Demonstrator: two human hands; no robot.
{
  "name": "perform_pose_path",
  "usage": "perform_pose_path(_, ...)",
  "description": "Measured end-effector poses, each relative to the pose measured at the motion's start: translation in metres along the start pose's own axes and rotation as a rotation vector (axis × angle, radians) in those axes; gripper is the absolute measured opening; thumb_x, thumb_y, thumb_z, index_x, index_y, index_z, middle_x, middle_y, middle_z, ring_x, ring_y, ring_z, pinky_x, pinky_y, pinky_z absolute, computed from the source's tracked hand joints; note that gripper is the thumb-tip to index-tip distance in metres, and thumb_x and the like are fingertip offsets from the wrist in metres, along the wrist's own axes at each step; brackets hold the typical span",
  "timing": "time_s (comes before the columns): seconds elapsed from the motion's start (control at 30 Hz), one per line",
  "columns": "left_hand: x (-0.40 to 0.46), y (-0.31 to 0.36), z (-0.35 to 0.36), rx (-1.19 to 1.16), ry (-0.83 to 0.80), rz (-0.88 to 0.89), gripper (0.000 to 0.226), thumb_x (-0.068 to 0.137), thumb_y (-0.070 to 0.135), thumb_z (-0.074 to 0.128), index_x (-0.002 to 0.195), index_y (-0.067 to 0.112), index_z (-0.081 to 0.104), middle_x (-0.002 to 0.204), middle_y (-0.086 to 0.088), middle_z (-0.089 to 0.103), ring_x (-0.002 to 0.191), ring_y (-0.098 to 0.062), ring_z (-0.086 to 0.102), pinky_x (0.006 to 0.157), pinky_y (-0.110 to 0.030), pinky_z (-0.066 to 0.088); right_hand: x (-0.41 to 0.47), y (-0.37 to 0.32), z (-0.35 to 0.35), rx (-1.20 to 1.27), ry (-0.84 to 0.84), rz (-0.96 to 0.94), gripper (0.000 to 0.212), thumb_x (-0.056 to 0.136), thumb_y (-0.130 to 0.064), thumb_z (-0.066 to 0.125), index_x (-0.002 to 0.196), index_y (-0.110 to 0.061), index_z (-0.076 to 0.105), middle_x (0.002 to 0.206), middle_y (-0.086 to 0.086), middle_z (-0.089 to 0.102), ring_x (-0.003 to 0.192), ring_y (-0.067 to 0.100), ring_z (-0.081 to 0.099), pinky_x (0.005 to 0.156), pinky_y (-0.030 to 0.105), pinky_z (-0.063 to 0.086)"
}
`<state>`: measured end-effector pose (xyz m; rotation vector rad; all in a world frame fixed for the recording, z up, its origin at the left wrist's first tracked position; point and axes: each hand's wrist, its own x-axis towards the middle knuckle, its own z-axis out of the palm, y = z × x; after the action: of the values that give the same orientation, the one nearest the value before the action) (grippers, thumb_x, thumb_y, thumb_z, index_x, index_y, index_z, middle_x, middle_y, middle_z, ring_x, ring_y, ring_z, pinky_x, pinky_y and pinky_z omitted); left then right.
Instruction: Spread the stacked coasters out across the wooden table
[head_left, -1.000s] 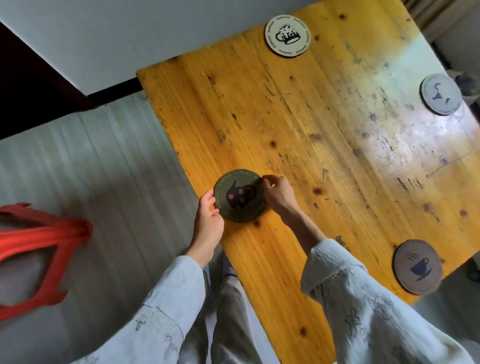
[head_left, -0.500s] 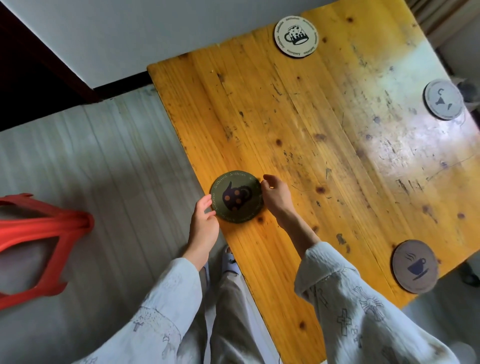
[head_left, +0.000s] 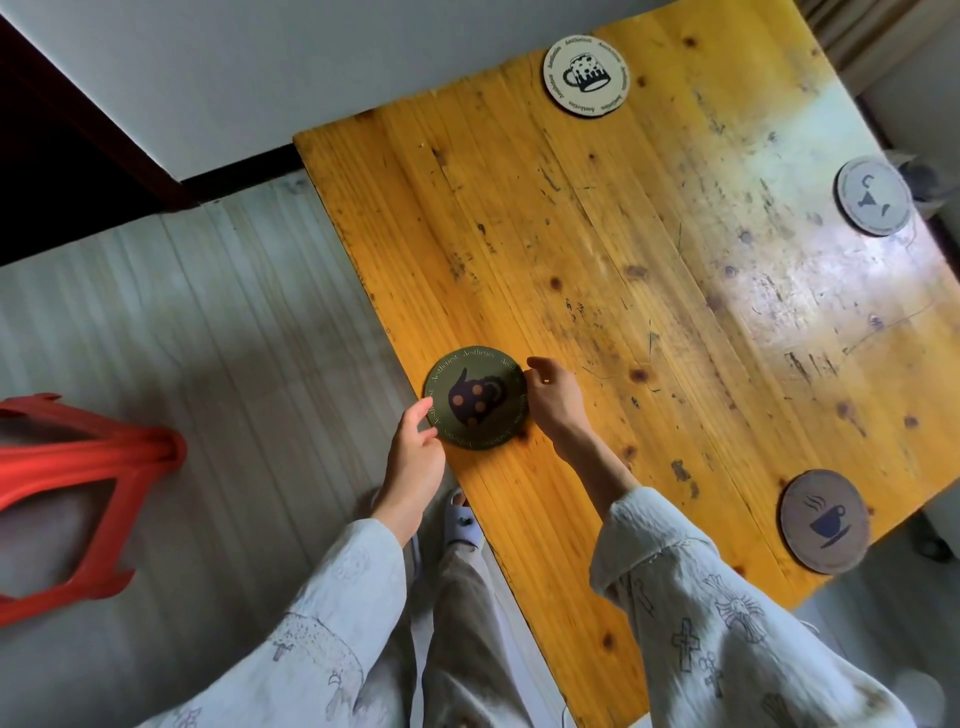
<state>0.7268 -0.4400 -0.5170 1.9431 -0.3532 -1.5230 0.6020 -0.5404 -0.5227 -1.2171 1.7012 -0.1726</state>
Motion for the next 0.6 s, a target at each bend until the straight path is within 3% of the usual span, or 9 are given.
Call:
perform_pose_path(0.1,0.001,-0.001,-0.003,-0.009,-0.012,0.01,0.056,0.088,-0.009,0.03,0.132,0.026,0.036,0.144,0.0,0.037,0.126,-0.016,0.043,0.107,-0.045,0.039,-0.001,0.001,0.0,-0.018,-0.003,0.002,0.035,0.097,-0.011,0.033,0.127,-0.004,0.05,0.136,0.015,0.053,0.119,0.028,0.053,0.088,0.028,0.042)
perform_pose_path(0.27,0.0,-0.001,-0.004,-0.015,-0.019,0.012,0.057,0.088,-0.009,0.03,0.133,0.025,0.036,0.144,0.002,0.037,0.124,-0.014,0.043,0.108,-0.045,0.038,-0.003,0.001,0.0,-0.051,-0.012,0.007,0.035,0.095,-0.007,0.033,0.123,-0.004,0.055,0.132,0.016,0.055,0.116,0.031,0.055,0.098,0.042,0.049)
perform_pose_path(0.4,-0.001,-0.002,-0.004,-0.013,-0.017,0.015,0.055,0.088,-0.008,0.031,0.132,0.024,0.036,0.144,0.001,0.038,0.123,-0.013,0.043,0.108,-0.045,0.038,-0.005,0.002,0.0,-0.056,-0.014,0.002,0.039,0.092,-0.001,0.033,0.124,-0.003,0.054,0.132,0.015,0.056,0.116,0.03,0.056,0.096,0.041,0.05)
perform_pose_path(0.6,0.004,0.002,-0.007,0.024,-0.028,0.019,0.049,0.091,0.001,0.036,0.134,0.024,0.034,0.144,0.001,0.038,0.127,-0.018,0.042,0.108,-0.043,0.038,-0.011,0.004,-0.005,-0.002,-0.035,0.002,0.035,0.094,-0.011,0.041,0.128,-0.004,0.049,0.135,0.014,0.054,0.117,0.027,0.054,0.088,0.03,0.046)
